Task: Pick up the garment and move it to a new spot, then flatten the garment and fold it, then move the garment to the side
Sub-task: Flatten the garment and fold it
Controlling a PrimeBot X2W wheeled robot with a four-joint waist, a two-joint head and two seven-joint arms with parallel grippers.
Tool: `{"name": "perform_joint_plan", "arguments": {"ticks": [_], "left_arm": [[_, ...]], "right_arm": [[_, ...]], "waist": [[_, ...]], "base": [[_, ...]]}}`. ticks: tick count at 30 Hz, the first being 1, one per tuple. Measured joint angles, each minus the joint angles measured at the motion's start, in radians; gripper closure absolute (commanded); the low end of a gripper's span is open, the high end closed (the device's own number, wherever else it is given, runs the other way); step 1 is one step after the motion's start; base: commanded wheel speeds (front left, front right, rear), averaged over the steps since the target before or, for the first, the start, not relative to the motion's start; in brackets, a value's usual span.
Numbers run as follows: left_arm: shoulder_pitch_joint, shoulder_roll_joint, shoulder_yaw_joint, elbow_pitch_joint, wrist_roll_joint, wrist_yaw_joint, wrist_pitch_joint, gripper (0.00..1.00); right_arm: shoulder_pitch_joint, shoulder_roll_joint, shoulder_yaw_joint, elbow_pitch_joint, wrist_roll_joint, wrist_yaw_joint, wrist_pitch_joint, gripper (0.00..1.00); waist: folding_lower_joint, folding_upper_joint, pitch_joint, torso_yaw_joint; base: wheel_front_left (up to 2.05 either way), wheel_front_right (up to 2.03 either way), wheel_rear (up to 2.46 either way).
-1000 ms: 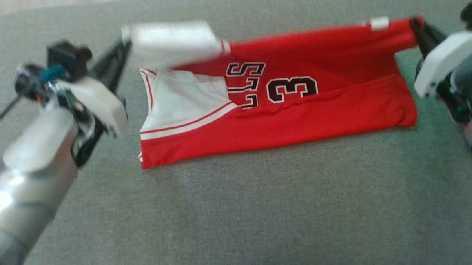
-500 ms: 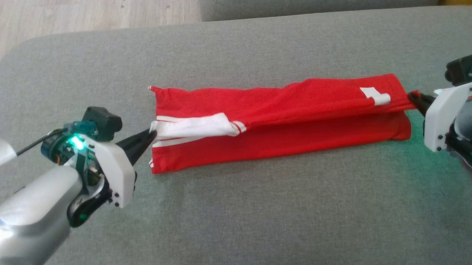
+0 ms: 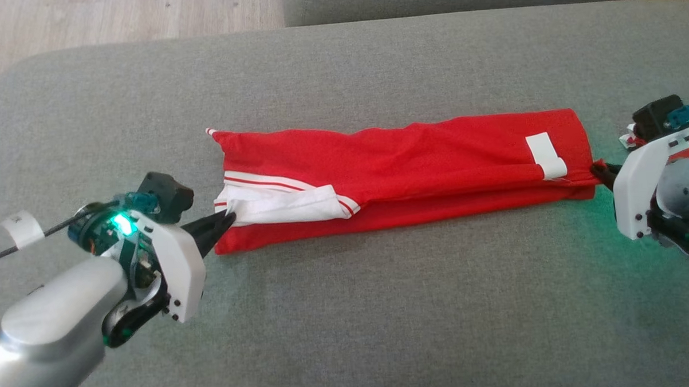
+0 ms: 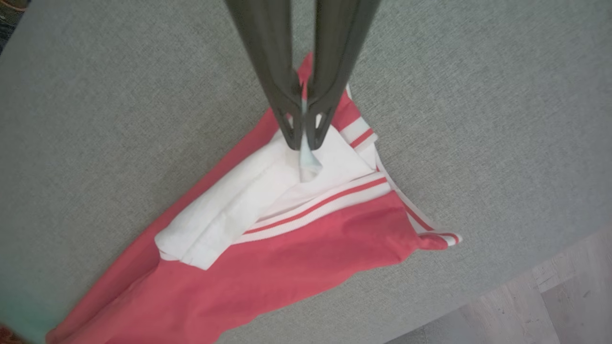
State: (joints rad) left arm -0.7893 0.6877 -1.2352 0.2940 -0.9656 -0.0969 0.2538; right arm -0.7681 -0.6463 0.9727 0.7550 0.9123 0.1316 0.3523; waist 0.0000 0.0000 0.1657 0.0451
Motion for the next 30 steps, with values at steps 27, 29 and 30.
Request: {"name": "perform_joint_plan", "arguments": {"ticks": [27,29,30], "left_arm": [[0.007,-0.091,0.217,0.015,0.076,0.326,-0.467,0.00],[0.046,-0.096,0.261,-0.012,0.057,0.357,-0.488,0.00],[0.069,-0.100,0.283,-0.025,0.049,0.374,-0.496,0.00]], "right_arm": [[-0.060,0.111,-0.209,0.068,0.102,0.000,-0.374,0.00],[-0.059,0.148,-0.226,0.068,0.074,0.000,-0.453,0.00],[-0.058,0.167,-0.242,0.070,0.057,0.000,-0.496,0.00]], "waist": [[-0.0001,0.0000,-0.132,-0.023],[-0.0001,0.0000,-0.145,-0.023],[-0.0001,0.0000,-0.150,-0.023]], "base": [[0.00,0.00,0.00],[0.00,0.00,0.00],[0.00,0.00,0.00]]}}
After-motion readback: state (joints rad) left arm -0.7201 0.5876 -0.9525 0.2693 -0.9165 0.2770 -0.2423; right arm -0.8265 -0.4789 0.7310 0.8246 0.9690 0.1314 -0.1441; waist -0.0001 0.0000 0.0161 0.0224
